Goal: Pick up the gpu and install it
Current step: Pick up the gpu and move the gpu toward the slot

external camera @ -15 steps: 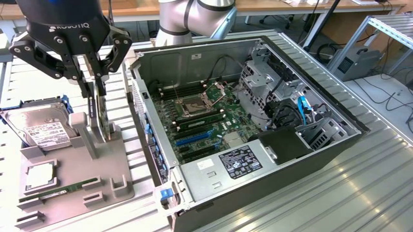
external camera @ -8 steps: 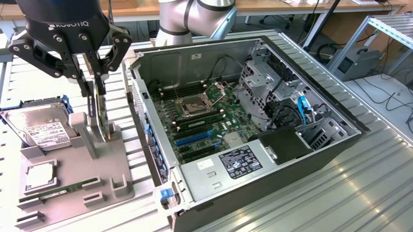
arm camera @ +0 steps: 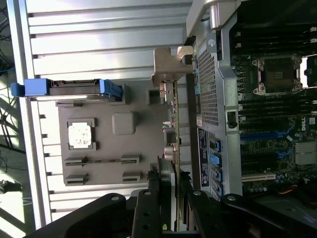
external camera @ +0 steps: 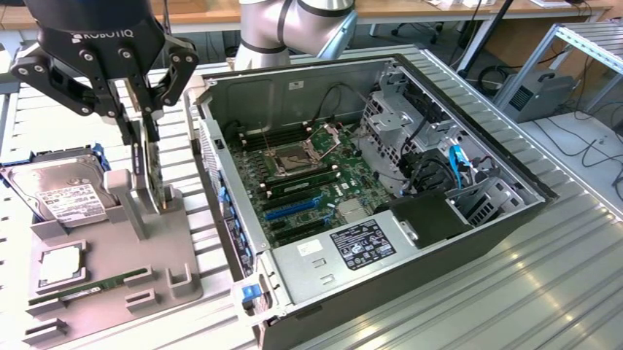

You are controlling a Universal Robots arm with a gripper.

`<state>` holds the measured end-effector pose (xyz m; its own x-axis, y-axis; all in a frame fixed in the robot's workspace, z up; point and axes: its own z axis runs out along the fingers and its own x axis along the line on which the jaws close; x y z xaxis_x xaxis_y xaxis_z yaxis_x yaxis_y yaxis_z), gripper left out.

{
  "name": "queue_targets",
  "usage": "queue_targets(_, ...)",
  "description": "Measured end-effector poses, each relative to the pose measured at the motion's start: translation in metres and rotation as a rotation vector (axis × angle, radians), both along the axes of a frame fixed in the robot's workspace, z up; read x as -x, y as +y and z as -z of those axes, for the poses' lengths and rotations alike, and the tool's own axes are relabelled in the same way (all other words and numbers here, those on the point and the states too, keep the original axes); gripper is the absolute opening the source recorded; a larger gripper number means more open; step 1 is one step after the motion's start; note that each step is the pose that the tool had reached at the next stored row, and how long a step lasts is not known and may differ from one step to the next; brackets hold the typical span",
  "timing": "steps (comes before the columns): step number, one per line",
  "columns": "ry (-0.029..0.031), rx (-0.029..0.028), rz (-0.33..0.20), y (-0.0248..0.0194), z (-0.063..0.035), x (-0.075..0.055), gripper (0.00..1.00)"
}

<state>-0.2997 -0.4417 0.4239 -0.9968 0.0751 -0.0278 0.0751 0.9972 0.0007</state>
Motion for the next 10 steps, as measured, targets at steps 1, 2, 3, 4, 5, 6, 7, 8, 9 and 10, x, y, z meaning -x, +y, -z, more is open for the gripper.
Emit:
queue_targets(1, 0.0, 0.0, 0.0, 0.0, -0.0001, 0.0, 0.27)
queue_targets(2, 0.0, 0.0, 0.0, 0.0, -0.0004, 0.0, 0.27)
queue_targets(3, 0.0001, 0.0, 0.0, 0.0, -0.0006, 0.0, 0.27)
queue_targets(4, 0.0, 0.0, 0.0, 0.0, -0.0009, 0.0, 0.27)
queue_targets(5, 0.0, 0.0, 0.0, 0.0, -0.001, 0.0, 0.27)
queue_targets(6, 0.0, 0.0, 0.0, 0.0, -0.0012, 0.0, 0.27)
queue_targets(7, 0.0, 0.0, 0.0, 0.0, -0.0014, 0.0, 0.27)
queue_targets(8, 0.0001, 0.0001, 0.0, 0.0, -0.0016, 0.0, 0.27)
queue_targets(9, 0.0, 0.0, 0.0, 0.0, -0.0018, 0.0, 0.27)
queue_targets(10, 0.0, 0.0, 0.0, 0.0, -0.0022, 0.0, 0.27)
